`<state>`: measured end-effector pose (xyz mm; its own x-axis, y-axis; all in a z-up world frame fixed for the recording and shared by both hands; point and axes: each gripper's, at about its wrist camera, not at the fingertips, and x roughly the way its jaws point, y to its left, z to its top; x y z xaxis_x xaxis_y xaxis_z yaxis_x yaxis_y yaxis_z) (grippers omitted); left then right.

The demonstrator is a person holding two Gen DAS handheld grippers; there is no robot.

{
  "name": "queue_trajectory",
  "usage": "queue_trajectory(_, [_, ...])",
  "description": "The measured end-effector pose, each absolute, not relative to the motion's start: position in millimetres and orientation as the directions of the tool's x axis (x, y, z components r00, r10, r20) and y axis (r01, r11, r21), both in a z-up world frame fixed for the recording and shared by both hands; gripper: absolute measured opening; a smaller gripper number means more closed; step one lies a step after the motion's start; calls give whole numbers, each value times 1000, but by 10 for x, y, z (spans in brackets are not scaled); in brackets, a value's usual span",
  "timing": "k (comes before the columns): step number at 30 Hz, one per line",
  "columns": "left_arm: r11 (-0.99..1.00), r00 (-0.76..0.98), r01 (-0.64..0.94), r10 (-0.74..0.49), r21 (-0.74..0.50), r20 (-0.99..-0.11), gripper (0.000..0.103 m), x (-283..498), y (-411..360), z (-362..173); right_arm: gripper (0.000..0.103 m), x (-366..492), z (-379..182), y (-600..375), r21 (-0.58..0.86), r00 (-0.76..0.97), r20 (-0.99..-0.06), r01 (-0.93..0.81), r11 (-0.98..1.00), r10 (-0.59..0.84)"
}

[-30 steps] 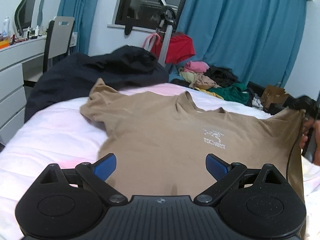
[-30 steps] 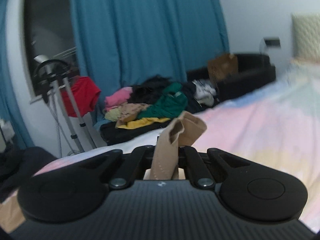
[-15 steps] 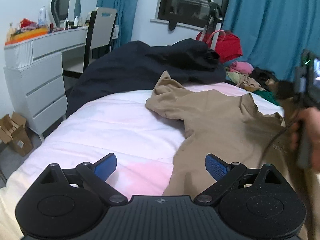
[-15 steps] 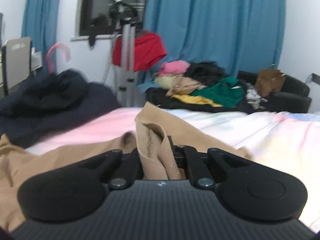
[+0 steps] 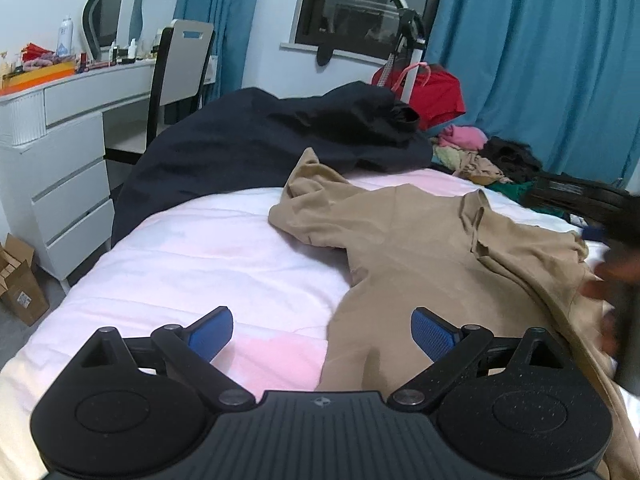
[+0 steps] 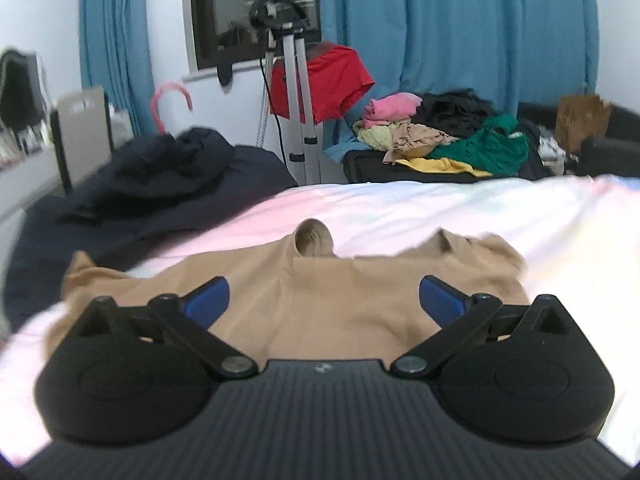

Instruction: Fold clothes

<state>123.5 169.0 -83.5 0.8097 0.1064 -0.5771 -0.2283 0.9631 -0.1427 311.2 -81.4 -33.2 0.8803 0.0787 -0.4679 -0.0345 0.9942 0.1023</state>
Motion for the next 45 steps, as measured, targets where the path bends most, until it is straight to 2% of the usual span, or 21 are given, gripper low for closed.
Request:
queue_trajectory(5, [971, 827, -204, 104, -123, -553, 97, 1094, 1608, -752, 103, 2197, -109, -1206, 215, 885, -446, -42, 976, 136])
queue_trajectory(7, [979, 838, -190, 123, -73, -532, 97, 1001, 1516, -696, 103, 1717, -36, -1409, 251, 890, -432, -38, 967, 147])
queue_trajectory(10, [988, 857, -156, 139, 6, -496, 97, 845, 1337, -606, 103, 1066, 18, -1625, 199, 906, -411, -26, 980, 107])
queue_trajectory(12, [993, 872, -111, 120, 46, -475, 97, 736, 1185, -544, 103, 659, 49, -1769, 158, 917, -391, -14, 987, 76])
queue_trajectory(16, [996, 882, -10, 51, 89, -468, 97, 567, 874, -454, 103, 57, 26, -2175, 207, 945, -326, 55, 977, 16])
queue_trajectory(20, [996, 878, 54, -16, 66, -479, 97, 411, 584, -398, 103, -368, 19, -2534, 281, 959, -283, 92, 955, -9])
queue_trajectory(24, [996, 831, 90, -69, 10, -552, 97, 328, 280, -421, 103, -595, -58, -2740, 266, 967, -249, 125, 956, -57])
queue_trajectory(33, [969, 672, 241, -205, -52, -712, 94, 73, -902, -659, 103, -647, -197, -3172, 372, 969, -214, 199, 907, -125])
queue_trajectory(37, [953, 584, 292, -248, -85, -773, 85, 38, -1465, -811, 103, -723, -240, -3353, 435, 971, -187, 217, 874, -148])
queue_trajectory(40, [944, 573, 317, -265, -89, -776, 84, 6, -1760, -859, 103, -779, -274, -3453, 467, 972, -169, 223, 856, -161])
queue_trajectory(43, [941, 536, 319, -275, -110, -798, 78, 33, -1943, -968, 103, -790, -307, -3521, 492, 973, -163, 222, 842, -161])
queue_trajectory(45, [944, 507, 309, -266, -116, -820, 69, 65, -1981, -1092, 103, -773, -336, -3558, 506, 974, -169, 219, 834, -153])
